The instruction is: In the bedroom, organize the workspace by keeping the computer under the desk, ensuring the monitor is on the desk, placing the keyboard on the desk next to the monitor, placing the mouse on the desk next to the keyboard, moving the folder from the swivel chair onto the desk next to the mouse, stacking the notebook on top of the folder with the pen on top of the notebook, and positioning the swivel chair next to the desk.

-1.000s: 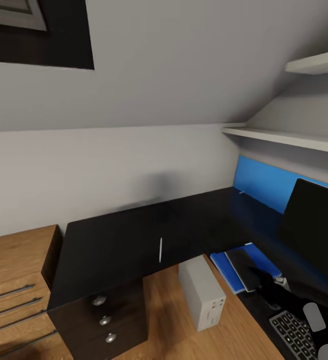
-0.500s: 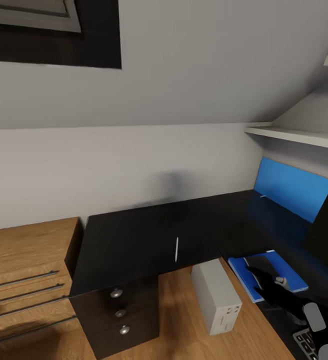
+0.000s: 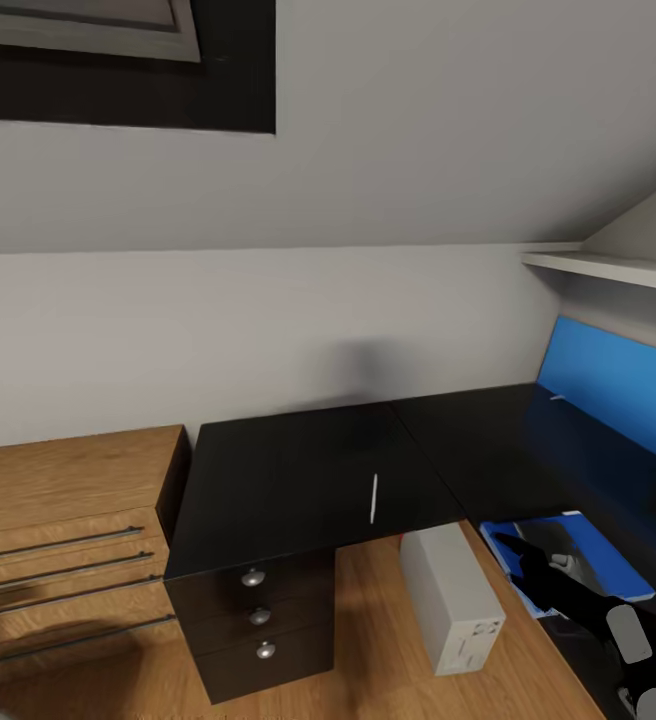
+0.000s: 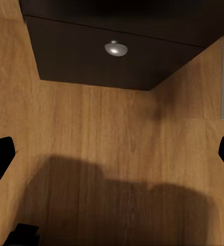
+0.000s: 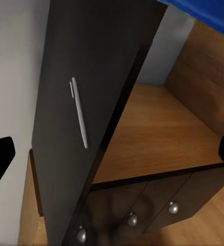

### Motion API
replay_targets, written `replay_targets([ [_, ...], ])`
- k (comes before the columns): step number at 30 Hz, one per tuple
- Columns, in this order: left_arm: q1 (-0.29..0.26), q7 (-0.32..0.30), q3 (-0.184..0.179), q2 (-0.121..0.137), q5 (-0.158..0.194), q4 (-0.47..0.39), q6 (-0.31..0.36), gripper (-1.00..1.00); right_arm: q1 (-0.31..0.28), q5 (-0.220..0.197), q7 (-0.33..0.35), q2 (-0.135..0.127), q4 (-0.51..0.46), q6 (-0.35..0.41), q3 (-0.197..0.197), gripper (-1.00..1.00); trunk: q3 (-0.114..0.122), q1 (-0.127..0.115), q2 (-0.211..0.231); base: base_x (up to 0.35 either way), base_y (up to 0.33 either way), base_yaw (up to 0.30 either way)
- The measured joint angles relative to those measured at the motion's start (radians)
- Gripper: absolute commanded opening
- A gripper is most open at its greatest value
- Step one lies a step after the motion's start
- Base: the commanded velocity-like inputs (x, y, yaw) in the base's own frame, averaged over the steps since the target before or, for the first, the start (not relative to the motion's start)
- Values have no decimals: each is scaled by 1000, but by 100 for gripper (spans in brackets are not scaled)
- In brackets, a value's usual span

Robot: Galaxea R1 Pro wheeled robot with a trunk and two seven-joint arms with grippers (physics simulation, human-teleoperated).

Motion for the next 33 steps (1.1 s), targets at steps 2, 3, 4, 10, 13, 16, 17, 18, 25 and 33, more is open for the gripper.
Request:
replay_targets([
  [2,0,0,0,0,0,0,0,100,0,0,0,0,0,0,1,100,-1,0,0,0,0,198],
  [3,0,0,0,0,0,0,0,100,0,0,0,0,0,0,1,100,-2,0,0,0,0,200],
  [4,0,0,0,0,0,0,0,100,0,0,0,0,0,0,1,100,-3,0,0,0,0,210],
  [10,0,0,0,0,0,1,0,100,0,0,1,3,-1,-1,3,100,-6,0,0,0,0,222],
  [13,0,0,0,0,0,1,0,100,0,0,1,4,-1,-1,4,100,-8,0,0,0,0,233],
  [16,0,0,0,0,0,1,0,100,0,0,2,6,-2,-1,4,100,-10,0,0,0,0,236],
  [17,0,0,0,0,0,1,0,100,0,0,2,7,-2,-1,4,100,-11,0,0,0,0,237],
  [18,0,0,0,0,0,1,0,100,0,0,2,7,-2,-1,4,100,-11,0,0,0,0,237],
  [25,0,0,0,0,0,1,0,100,0,1,2,9,-2,-1,6,100,-16,0,0,0,0,238],
  [33,0,0,1,0,0,1,0,100,0,2,2,16,-2,-1,47,100,-21,0,0,0,0,239],
])
